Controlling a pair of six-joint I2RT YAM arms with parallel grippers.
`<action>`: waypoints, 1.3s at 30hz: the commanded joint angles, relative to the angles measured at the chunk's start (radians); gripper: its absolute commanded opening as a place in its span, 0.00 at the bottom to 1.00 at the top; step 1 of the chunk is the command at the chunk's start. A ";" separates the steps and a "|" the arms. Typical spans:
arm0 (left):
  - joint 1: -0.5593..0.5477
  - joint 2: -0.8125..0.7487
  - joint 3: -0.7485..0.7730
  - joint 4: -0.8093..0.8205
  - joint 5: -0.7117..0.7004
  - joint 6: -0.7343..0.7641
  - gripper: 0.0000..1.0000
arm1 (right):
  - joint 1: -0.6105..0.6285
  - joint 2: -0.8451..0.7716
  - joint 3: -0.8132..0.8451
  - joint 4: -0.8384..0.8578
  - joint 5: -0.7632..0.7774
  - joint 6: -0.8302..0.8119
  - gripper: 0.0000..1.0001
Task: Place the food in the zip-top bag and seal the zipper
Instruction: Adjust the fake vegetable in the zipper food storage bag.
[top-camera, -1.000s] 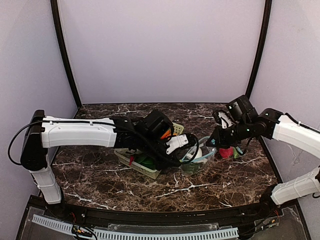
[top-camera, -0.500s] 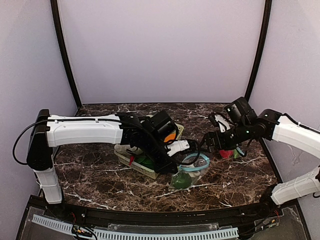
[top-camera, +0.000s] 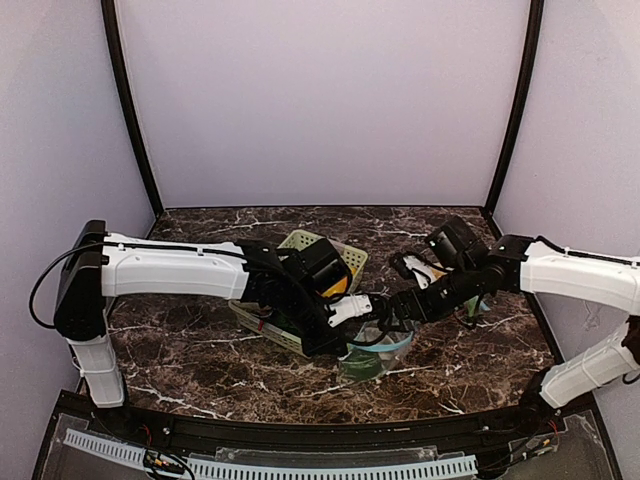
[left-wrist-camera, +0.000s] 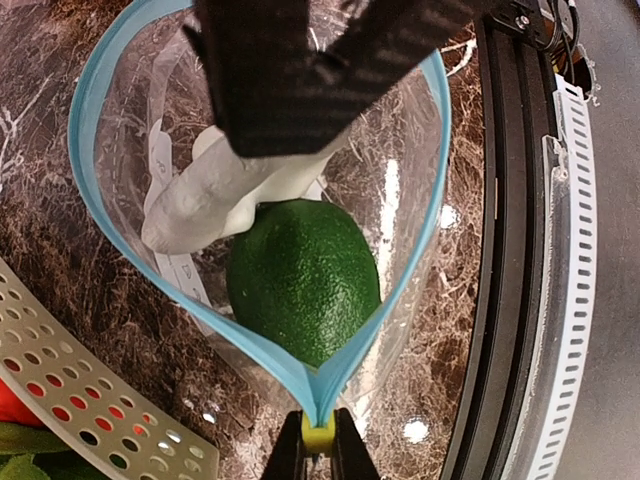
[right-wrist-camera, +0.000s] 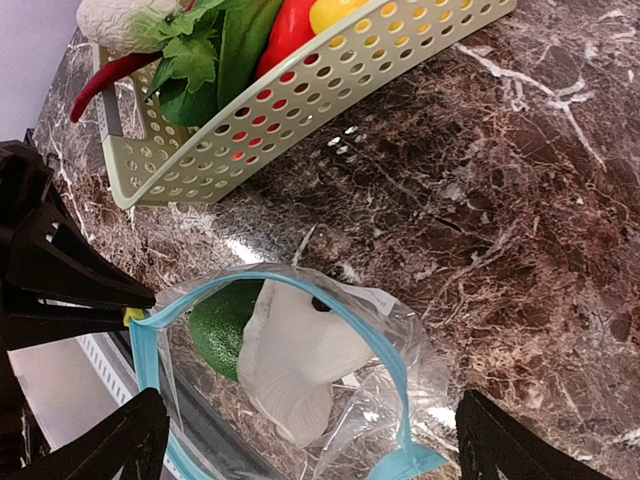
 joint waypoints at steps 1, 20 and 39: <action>0.008 -0.065 -0.029 0.043 0.015 0.015 0.01 | 0.019 0.035 -0.020 0.072 -0.038 -0.028 0.99; 0.017 -0.153 -0.066 0.053 -0.118 0.000 0.01 | 0.018 0.228 0.055 -0.199 0.395 0.120 0.99; 0.040 -0.136 -0.069 0.048 -0.022 0.014 0.01 | 0.018 0.127 0.111 -0.164 0.269 0.092 0.98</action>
